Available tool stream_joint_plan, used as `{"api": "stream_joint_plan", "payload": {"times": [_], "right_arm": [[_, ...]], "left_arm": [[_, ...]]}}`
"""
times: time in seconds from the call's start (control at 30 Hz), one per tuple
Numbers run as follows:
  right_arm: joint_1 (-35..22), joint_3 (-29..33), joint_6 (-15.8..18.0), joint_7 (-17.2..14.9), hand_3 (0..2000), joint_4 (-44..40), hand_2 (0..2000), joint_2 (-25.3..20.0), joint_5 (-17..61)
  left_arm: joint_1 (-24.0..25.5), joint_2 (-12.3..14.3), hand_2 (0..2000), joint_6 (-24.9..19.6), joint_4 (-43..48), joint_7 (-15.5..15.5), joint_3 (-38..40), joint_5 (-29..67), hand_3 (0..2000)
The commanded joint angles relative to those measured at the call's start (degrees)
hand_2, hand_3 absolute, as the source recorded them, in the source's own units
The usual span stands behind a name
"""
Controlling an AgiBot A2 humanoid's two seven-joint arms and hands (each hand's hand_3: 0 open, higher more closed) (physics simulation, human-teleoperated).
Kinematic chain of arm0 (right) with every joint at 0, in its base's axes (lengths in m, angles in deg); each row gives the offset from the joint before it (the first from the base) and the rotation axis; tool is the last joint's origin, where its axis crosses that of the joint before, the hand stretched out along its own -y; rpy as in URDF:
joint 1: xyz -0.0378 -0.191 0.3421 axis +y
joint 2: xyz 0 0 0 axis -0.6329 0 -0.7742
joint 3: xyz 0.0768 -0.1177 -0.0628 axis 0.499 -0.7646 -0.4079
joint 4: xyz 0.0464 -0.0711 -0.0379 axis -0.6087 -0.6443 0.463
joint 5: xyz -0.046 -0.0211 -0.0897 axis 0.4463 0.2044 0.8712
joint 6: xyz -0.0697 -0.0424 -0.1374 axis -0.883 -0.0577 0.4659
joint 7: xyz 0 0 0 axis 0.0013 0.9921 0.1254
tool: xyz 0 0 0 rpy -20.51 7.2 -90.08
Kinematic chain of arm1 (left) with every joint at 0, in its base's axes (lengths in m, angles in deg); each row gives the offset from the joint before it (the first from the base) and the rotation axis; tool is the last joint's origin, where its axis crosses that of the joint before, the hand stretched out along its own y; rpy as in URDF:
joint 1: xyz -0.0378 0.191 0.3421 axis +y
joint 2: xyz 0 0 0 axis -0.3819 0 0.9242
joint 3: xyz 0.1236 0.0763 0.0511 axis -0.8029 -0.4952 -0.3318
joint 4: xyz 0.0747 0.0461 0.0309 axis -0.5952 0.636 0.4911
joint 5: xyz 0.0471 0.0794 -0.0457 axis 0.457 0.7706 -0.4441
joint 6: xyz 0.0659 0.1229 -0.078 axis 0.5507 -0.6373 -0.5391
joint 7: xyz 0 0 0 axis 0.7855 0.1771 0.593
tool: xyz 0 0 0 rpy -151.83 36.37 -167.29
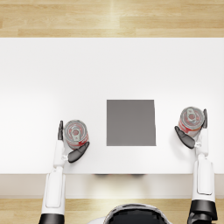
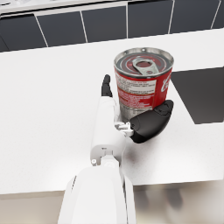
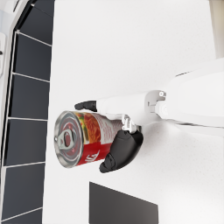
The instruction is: Pick up the red can on the left and place it in the middle, then pick up the red can on the right and place it on top of the can in the middle
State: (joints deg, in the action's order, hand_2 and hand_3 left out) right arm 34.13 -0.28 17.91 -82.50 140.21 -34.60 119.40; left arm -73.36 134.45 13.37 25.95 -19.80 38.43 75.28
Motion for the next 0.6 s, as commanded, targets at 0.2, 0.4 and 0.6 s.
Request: {"api": "stream_joint_plan", "payload": {"times": [0.2,0.4,0.6], "right_arm": [[-2.7,0.2,0.2,0.0,0,-3.7,0,-0.8,0.0],[-2.5,-0.6,0.5,0.0,0,-2.4,0,-1.2,0.0],[-3.1,0.4,0.3,0.0,0,1.3,0,-1.8,0.0]], "left_arm": [[-2.2,1.2,0,-0.1,-1.7,0.0,-1.6,0.0,0],[-2.2,1.8,0,0.1,-1.7,0.0,-1.1,0.0,0],[-2.8,2.5,0,0.1,1.9,0.0,-0.5,0.0,0]]}}
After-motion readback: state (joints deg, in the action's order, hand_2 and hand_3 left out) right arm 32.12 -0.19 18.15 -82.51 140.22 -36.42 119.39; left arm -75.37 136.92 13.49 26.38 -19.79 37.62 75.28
